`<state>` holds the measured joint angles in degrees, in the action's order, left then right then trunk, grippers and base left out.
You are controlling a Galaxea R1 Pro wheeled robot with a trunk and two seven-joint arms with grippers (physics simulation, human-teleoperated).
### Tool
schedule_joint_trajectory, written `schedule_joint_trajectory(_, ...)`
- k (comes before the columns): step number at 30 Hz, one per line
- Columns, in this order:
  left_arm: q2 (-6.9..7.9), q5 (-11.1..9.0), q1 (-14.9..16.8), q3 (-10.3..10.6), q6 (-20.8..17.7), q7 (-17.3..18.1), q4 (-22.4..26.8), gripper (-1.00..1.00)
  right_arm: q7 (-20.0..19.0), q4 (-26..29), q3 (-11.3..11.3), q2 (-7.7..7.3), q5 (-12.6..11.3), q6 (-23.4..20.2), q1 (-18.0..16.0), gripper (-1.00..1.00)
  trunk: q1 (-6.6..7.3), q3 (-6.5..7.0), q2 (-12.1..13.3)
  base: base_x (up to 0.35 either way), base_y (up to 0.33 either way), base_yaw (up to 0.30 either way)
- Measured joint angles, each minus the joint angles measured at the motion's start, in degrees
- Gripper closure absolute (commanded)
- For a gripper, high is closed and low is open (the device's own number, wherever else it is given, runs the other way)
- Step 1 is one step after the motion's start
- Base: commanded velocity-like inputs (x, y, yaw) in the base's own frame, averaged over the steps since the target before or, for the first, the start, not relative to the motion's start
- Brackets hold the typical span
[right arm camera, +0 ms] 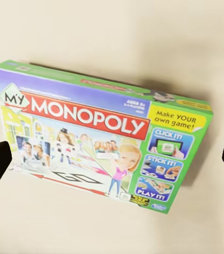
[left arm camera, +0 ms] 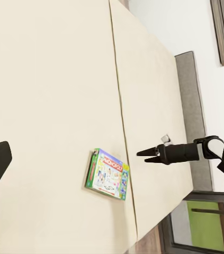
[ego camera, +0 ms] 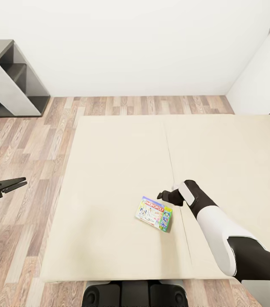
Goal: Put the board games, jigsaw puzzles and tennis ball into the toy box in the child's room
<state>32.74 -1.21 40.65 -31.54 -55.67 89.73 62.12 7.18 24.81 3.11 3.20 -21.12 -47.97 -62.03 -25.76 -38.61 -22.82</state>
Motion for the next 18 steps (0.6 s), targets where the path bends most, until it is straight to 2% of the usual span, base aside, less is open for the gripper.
schedule_joint_trajectory(13,0.02,-0.01,0.01,-0.17,0.26,0.00,0.02,-1.00,-0.12,0.08,0.05,-0.15,0.03,0.58,0.21,-1.00,0.00,-1.22,0.00,0.000,0.000,0.000)
schedule_joint_trajectory(18,0.03,-0.01,0.01,-0.18,0.28,0.00,0.03,-1.00,-0.22,0.07,0.02,-0.93,0.05,1.24,0.24,-1.00,0.00,-1.69,0.00,0.000,0.000,0.000)
